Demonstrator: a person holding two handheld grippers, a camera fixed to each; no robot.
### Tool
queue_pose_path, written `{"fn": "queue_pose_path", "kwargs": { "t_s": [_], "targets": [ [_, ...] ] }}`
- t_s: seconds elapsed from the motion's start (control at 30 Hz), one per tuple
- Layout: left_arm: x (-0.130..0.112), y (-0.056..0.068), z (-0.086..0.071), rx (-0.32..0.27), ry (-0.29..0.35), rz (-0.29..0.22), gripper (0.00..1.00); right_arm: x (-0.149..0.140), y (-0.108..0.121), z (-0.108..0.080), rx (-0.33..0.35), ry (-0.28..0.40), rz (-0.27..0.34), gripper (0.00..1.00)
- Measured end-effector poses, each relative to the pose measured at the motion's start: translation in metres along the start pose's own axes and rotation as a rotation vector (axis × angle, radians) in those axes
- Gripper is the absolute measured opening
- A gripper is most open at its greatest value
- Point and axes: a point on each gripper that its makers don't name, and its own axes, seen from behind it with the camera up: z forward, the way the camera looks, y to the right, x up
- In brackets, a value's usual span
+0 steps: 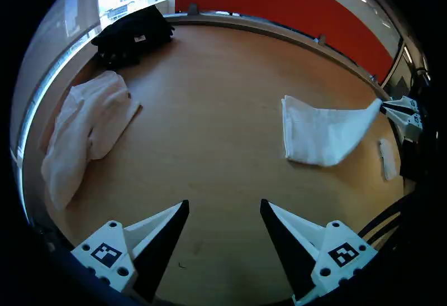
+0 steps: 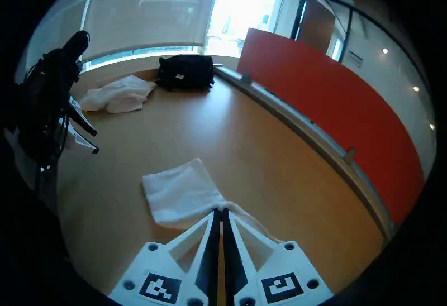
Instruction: Fold towel
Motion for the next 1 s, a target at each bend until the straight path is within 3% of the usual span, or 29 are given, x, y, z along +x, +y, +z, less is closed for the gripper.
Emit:
{"fn": "queue_pose_path", "kwargs": {
  "t_s": [0.4, 0.77, 1.0],
  "targets": [
    [0.004, -0.003, -0.013, -0.001, 0.023, -0.023, 0.94, 0.03, -0.024, 0.027, 0.084, -0.008, -0.122, 0.03],
    [-0.002, -0.01, -0.024, -0.005, 0.041, -0.096, 0.94, 0.037, -0.063, 0.067, 0.203, -0.065, -0.257, 0.03],
    [-0.006, -0.011, -0.026, -0.012, 0.046, -0.114, 0.94, 0.04, -0.071, 0.078, 0.23, -0.083, -0.281, 0.03]
  ]
}}
